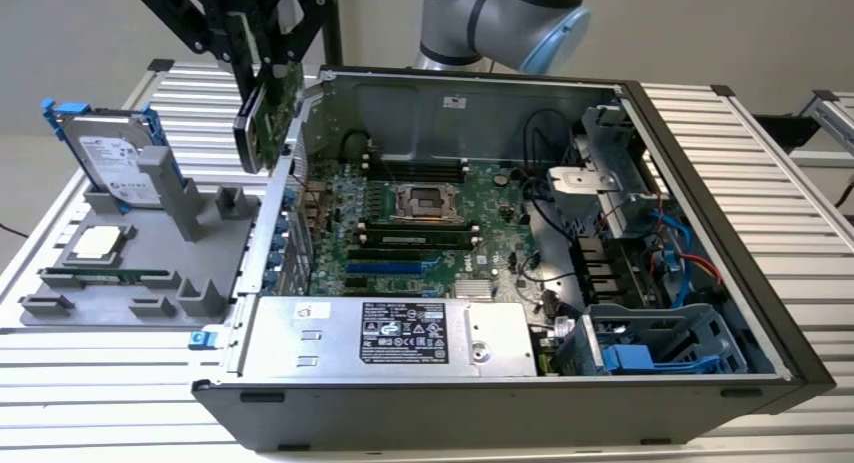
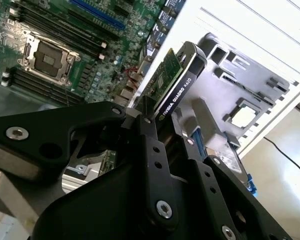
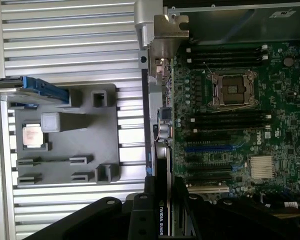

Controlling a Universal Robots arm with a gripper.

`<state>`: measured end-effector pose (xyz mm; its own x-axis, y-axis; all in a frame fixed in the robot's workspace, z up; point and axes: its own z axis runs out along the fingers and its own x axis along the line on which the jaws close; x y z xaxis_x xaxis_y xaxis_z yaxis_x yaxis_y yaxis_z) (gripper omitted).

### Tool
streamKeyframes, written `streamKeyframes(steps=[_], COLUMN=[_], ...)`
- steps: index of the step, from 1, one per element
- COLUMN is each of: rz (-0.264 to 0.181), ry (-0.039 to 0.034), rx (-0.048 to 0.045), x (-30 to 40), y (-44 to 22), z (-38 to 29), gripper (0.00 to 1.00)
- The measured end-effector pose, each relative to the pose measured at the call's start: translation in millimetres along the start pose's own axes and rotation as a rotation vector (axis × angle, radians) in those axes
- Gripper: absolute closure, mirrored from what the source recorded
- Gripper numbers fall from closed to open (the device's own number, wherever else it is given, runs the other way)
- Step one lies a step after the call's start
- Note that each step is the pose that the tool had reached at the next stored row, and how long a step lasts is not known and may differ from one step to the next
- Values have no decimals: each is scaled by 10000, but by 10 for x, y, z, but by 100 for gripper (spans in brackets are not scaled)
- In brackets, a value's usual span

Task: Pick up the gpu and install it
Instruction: 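Pick up the gpu and move the gpu toward the slot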

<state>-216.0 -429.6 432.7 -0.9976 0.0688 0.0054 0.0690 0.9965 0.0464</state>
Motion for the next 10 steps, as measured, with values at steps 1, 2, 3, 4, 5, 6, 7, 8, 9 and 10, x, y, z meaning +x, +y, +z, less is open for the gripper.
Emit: streamKeyframes(steps=[1,2,3,4,5,6,7,8,9,10], rz=[0,0,0,0,0,0,0,0,1,0], ry=[1,1,1,2,2,3,4,4,4,5], rx=[0,0,-1,-1,-1,0,0,0,0,0], x=[-8,-15,-24,-32,-40,-48,-56,-63,-71,-79], y=[1,1,2,2,3,3,4,4,5,5], z=[0,0,0,0,0,0,0,0,0,0], gripper=[100,100,100,100,100,100,100,100,100,100])
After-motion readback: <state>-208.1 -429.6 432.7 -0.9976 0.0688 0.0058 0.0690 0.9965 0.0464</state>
